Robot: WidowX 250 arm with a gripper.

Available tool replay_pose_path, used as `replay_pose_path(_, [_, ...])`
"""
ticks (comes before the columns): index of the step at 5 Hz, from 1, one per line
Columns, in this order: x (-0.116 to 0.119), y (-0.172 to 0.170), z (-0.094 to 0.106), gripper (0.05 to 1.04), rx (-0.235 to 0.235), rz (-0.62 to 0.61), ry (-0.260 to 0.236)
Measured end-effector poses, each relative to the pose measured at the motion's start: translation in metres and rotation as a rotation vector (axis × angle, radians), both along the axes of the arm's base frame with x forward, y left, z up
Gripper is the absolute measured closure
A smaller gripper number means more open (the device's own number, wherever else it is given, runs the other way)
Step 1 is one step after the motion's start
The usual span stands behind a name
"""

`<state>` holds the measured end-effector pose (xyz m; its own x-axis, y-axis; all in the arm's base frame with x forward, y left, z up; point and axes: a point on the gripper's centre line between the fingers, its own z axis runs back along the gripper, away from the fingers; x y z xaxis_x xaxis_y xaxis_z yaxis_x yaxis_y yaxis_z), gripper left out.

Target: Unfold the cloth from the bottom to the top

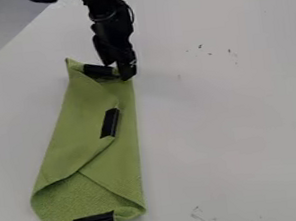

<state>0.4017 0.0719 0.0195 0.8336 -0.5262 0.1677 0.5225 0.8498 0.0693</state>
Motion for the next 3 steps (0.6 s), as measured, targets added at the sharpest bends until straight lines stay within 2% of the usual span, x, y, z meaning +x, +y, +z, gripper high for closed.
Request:
replay_pose_path(1, [0.018, 0.009, -0.007, 0.083, -0.002, -0.034, -0.019])
replay_pose_path(2, [0.040, 0.020, 0.012, 0.083, 0.073, -0.078, -0.116])
replay_pose_path(3, [0.054, 0.022, 0.043, 0.083, 0.153, -0.121, -0.231])
